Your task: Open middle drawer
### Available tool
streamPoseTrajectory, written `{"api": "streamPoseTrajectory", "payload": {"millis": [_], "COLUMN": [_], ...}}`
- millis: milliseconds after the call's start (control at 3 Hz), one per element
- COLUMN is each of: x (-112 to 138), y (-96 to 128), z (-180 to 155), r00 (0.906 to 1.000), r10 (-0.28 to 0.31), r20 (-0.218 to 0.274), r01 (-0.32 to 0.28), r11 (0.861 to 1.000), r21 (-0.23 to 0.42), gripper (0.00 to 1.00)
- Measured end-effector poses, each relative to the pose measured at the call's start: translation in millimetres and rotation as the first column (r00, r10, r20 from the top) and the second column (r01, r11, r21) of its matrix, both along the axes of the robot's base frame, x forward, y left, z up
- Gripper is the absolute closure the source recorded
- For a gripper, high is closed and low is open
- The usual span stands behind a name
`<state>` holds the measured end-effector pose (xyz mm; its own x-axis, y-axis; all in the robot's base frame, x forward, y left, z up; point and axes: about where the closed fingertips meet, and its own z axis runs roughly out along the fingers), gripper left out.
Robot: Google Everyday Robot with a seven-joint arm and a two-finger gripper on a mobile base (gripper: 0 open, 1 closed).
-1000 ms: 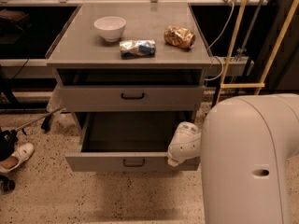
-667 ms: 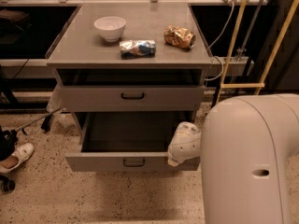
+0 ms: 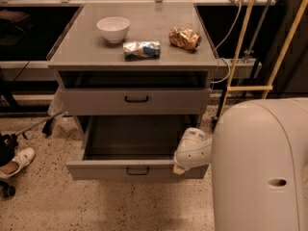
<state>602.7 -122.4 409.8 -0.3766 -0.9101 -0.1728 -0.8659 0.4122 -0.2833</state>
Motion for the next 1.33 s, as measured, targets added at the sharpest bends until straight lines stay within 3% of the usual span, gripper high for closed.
{"api": "streamPoseTrajectory", "payload": {"millis": [1333], "x": [-27], "y": [-9], "z": [2], "r00": [0.9991], "r10": [-0.019], "r20": [0.038], "r01": [0.017], "r11": [0.999], "r21": [0.033], "gripper": [1.00]}}
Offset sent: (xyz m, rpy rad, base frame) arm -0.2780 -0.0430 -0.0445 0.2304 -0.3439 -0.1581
